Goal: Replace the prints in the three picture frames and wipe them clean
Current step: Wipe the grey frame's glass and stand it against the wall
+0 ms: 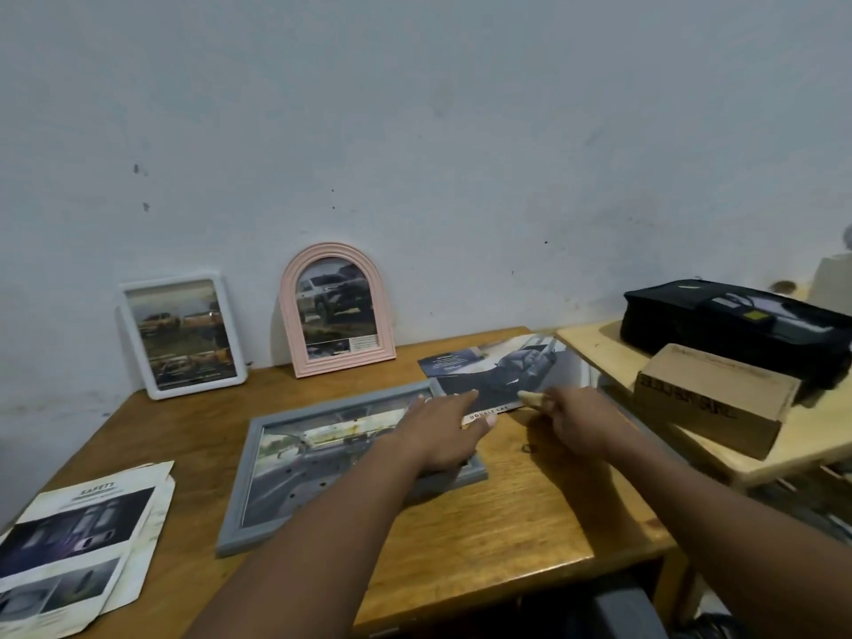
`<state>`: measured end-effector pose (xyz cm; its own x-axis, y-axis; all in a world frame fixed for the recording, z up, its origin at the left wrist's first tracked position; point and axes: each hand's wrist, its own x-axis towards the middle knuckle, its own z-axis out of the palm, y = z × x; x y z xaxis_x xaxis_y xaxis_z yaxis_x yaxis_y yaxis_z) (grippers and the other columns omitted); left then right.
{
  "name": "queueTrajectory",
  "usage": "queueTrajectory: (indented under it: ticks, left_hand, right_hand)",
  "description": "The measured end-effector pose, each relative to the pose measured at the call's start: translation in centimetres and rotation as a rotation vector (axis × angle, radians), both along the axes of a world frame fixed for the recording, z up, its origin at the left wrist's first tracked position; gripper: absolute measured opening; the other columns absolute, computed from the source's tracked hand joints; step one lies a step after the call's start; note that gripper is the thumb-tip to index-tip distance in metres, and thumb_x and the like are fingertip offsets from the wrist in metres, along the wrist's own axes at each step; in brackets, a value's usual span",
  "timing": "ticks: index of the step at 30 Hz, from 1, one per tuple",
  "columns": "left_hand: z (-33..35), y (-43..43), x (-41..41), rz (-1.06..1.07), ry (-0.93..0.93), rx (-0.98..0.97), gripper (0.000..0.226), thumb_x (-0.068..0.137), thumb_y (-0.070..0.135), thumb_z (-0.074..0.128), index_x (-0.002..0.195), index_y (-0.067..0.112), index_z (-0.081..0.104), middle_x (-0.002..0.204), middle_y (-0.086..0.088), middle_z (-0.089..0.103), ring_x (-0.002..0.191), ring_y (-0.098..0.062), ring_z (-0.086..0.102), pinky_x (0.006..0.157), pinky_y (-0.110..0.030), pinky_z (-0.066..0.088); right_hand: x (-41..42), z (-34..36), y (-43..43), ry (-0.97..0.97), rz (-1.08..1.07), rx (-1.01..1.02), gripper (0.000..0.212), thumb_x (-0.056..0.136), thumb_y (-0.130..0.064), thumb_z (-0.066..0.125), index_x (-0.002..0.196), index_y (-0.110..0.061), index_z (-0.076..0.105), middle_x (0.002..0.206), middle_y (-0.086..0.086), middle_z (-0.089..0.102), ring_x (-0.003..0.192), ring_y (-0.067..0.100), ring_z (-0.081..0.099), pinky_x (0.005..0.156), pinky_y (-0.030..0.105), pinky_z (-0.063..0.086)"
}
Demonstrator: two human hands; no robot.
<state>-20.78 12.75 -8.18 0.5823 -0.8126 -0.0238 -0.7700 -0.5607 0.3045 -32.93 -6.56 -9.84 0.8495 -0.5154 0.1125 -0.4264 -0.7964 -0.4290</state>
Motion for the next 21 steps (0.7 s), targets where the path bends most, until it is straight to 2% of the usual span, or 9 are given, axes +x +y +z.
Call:
queueTrajectory:
  ticks: [1,3,6,8,10,13,15,18,21]
  left_hand:
    - [0.5,0.8,0.7,0.018,0.001,-0.029,0.069,0.102,0.064,0.034,0.160,0.028,0.026,0.157,-0.003,0.045,0.150,-0.027,0.032,0.123,-0.048,0.021]
    - [1.2,3.2,2.8,0.079,-0.024,-0.090,0.068,0.101,0.064,0.036,0.158,0.028,0.031,0.161,-0.002,0.040,0.149,-0.027,0.033,0.121,-0.047,0.026]
    - [1.0,8.8,7.0,0.231,-0.022,-0.153,0.067,0.101,0.062,0.039,0.157,0.025,0.034,0.162,-0.005,0.036,0.149,-0.027,0.033,0.120,-0.045,0.029]
    - [0.1,13.4,9.3,0.369,0.057,-0.235,0.064,0.101,0.060,0.041,0.155,0.026,0.036,0.162,-0.005,0.036,0.146,-0.027,0.037,0.119,-0.047,0.032]
    - [-1.0,17.5,10.4,0.494,0.168,-0.390,0.058,0.102,0.057,0.041,0.154,0.031,0.036,0.162,-0.003,0.036,0.146,-0.027,0.038,0.118,-0.050,0.035]
    - [-2.6,21.4,10.4,0.622,0.183,-0.591,0.052,0.108,0.046,0.036,0.157,0.030,0.034,0.163,0.001,0.035,0.149,-0.024,0.033,0.120,-0.044,0.029]
    - [-3.6,22.5,10.3,0.636,0.128,-0.615,0.051,0.109,0.036,0.036,0.159,0.025,0.031,0.163,0.000,0.036,0.148,-0.024,0.034,0.118,-0.038,0.027]
    - [-5.1,22.8,10.7,0.629,0.102,-0.565,0.054,0.109,0.025,0.036,0.162,0.025,0.021,0.158,-0.003,0.043,0.143,-0.025,0.042,0.110,-0.031,0.032]
    - [-5.6,22.7,10.9,0.605,0.070,-0.529,0.062,0.108,0.021,0.037,0.163,0.030,0.008,0.154,-0.001,0.048,0.136,-0.024,0.049,0.107,-0.031,0.037]
  right_hand:
    - [0.8,1.2,0.2,-0.052,0.008,0.047,0.016,0.101,-0.020,0.047,0.107,-0.021,0.063,0.095,0.002,0.063,0.083,0.018,0.060,0.071,0.038,0.054]
    - [2.7,3.9,1.3,-0.144,0.058,0.216,0.020,0.100,-0.015,0.047,0.107,-0.016,0.066,0.100,0.007,0.064,0.084,0.023,0.062,0.065,0.035,0.055]
    - [6.2,7.3,4.9,-0.088,0.168,0.415,0.025,0.098,-0.008,0.048,0.104,-0.005,0.072,0.094,0.015,0.064,0.080,0.024,0.059,0.066,0.033,0.048]
    - [8.9,8.6,8.3,0.020,0.254,0.379,0.025,0.097,-0.008,0.049,0.107,-0.002,0.071,0.092,0.013,0.063,0.075,0.018,0.057,0.061,0.026,0.047]
    - [11.9,9.0,12.2,0.089,0.348,0.329,0.025,0.099,-0.012,0.048,0.112,-0.004,0.069,0.096,0.010,0.062,0.074,0.015,0.057,0.057,0.024,0.048]
    - [16.0,8.0,17.8,0.054,0.487,0.191,0.024,0.100,-0.018,0.050,0.110,-0.007,0.068,0.102,0.011,0.064,0.082,0.021,0.060,0.068,0.031,0.049]
    - [18.1,6.7,21.1,0.025,0.534,0.054,0.024,0.098,-0.022,0.056,0.117,-0.009,0.065,0.113,0.013,0.065,0.099,0.029,0.060,0.079,0.036,0.047]
    - [20.0,4.2,24.2,0.071,0.603,-0.108,0.036,0.093,-0.013,0.059,0.129,-0.014,0.057,0.127,0.015,0.062,0.114,0.034,0.057,0.087,0.037,0.046]
    - [20.3,2.1,24.9,0.131,0.691,-0.090,0.038,0.094,-0.021,0.058,0.133,-0.022,0.058,0.130,0.011,0.061,0.119,0.033,0.057,0.098,0.045,0.048]
